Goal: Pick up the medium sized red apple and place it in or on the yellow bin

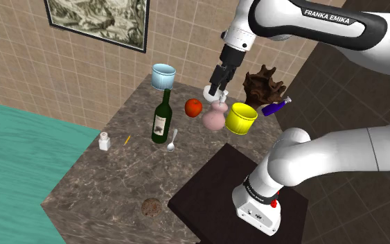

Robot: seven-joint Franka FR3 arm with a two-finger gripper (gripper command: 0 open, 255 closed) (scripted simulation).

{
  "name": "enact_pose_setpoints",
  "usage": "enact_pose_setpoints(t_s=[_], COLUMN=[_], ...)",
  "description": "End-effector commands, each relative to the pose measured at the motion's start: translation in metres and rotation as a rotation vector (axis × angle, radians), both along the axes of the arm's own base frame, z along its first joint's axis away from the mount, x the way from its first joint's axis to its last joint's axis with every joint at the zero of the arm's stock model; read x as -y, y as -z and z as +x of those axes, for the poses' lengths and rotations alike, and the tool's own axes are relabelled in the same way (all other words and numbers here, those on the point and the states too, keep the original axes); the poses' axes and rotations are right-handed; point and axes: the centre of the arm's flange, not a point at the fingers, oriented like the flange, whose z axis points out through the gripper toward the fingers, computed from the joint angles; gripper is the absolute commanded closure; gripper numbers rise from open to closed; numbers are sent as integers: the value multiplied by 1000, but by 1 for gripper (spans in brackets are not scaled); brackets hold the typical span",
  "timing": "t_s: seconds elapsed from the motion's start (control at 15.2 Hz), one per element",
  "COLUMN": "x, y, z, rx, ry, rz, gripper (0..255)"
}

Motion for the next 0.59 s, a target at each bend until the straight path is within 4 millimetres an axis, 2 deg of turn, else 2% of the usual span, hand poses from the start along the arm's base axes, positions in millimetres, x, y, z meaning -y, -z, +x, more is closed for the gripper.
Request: enact_pose_setpoints(t_s=[0.0, 0.53], x=[0, 63], y=[0, 69], z=[0, 29], rx=[0, 95], ry=[0, 17], rz=[0, -29], gripper=[0, 0])
